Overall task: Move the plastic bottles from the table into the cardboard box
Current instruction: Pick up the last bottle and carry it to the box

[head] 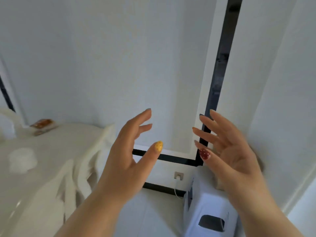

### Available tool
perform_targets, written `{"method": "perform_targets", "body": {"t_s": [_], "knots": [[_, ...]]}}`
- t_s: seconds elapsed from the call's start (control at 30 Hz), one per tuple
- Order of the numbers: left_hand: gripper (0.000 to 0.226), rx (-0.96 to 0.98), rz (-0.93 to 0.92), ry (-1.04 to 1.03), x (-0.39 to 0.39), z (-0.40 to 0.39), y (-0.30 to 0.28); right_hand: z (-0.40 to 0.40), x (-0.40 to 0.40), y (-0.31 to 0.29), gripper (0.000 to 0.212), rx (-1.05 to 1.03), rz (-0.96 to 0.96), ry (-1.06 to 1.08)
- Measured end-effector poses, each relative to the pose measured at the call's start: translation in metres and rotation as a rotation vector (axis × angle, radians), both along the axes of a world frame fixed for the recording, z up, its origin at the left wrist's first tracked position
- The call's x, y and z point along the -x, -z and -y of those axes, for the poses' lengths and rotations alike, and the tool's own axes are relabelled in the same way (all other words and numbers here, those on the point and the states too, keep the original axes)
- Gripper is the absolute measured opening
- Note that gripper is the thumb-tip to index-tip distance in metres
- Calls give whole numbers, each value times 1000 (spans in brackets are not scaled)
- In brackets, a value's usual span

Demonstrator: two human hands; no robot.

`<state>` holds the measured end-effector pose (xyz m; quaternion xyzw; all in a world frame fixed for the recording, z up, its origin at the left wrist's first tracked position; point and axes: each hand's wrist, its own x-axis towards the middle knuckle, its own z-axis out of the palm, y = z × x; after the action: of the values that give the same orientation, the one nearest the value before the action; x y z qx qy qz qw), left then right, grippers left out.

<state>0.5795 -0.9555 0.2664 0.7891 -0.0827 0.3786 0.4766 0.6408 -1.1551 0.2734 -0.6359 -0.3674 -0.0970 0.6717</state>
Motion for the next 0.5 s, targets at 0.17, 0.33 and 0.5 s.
{"method": "perform_targets", "body": {"t_s": [0.17, 0.33, 0.5], "knots": [[66, -221, 3, -323, 122, -75, -2, -83, 92, 3, 64, 45, 102, -33], [68, -344, -37, -548, 269, -165, 4, -190, 205, 20, 69, 13, 154, -101], [69, -385, -101, -776, 414, -241, 3, -290, 313, 24, 77, 1, 149, -225]]}}
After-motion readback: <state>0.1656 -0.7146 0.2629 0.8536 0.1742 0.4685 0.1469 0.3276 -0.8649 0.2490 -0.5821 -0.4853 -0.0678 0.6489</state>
